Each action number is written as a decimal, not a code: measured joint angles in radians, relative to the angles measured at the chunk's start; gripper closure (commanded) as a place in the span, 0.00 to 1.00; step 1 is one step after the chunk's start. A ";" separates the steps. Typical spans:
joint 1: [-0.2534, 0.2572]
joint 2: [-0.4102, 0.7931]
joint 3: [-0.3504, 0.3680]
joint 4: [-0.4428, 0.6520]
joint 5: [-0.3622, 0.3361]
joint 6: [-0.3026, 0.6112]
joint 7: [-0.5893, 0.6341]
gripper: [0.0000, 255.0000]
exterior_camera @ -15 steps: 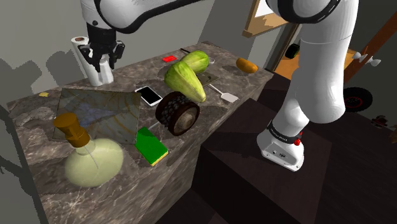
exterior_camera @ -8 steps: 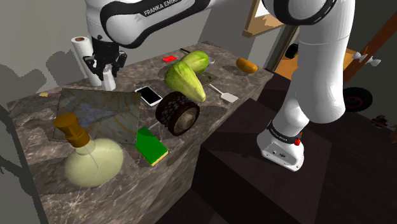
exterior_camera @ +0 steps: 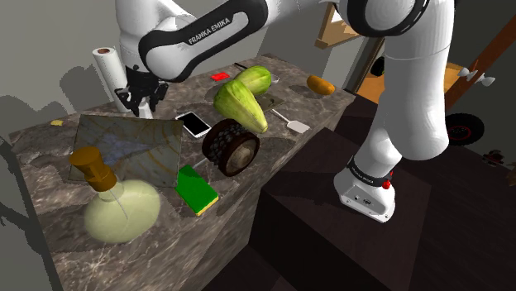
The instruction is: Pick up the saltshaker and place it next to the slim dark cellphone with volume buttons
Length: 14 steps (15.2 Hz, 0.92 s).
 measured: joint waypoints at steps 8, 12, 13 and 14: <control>0.002 0.021 -0.002 -0.012 -0.004 0.033 0.004 1.00; 0.002 0.021 -0.002 -0.012 -0.004 0.034 0.004 0.00; 0.002 0.021 -0.002 -0.012 -0.004 0.034 0.004 0.00; 0.002 0.021 -0.002 -0.012 -0.004 0.034 0.004 0.00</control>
